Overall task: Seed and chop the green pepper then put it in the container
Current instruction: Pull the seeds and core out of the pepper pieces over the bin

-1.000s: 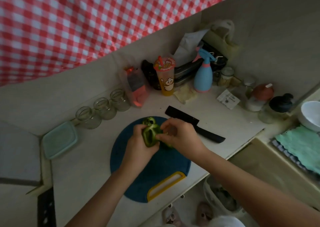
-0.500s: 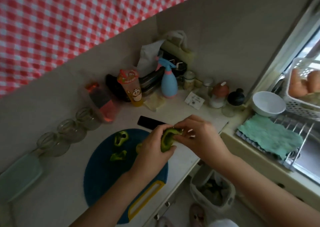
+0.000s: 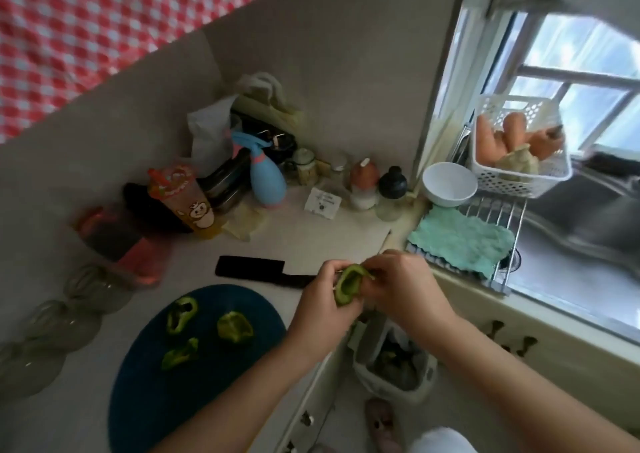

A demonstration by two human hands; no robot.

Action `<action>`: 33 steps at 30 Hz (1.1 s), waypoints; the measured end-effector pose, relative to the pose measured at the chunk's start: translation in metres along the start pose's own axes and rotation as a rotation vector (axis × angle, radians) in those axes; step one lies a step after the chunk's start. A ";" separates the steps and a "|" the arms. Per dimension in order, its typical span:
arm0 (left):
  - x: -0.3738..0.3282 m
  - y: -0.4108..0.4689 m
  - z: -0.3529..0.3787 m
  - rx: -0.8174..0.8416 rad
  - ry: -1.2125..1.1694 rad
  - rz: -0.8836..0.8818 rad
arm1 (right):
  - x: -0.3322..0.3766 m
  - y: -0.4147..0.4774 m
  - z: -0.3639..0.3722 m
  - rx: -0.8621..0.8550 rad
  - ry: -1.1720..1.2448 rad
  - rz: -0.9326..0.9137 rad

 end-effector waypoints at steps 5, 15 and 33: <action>0.011 0.005 0.030 0.122 0.008 -0.026 | -0.028 -0.013 0.001 0.068 -0.063 0.069; 0.011 0.013 0.059 0.270 0.001 -0.017 | -0.064 -0.035 0.003 -0.050 0.074 0.143; 0.025 0.027 0.075 0.343 -0.131 -0.137 | -0.089 -0.038 0.013 -0.027 0.401 0.322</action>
Point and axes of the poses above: each hand's wrist, its own y-axis towards the middle knuckle, its own z-axis out of the palm, x = y × z, the point moved 1 cm from there along y, towards the middle knuckle, and after that the axes turned 14 degrees about -y, right-handed, at the moved point
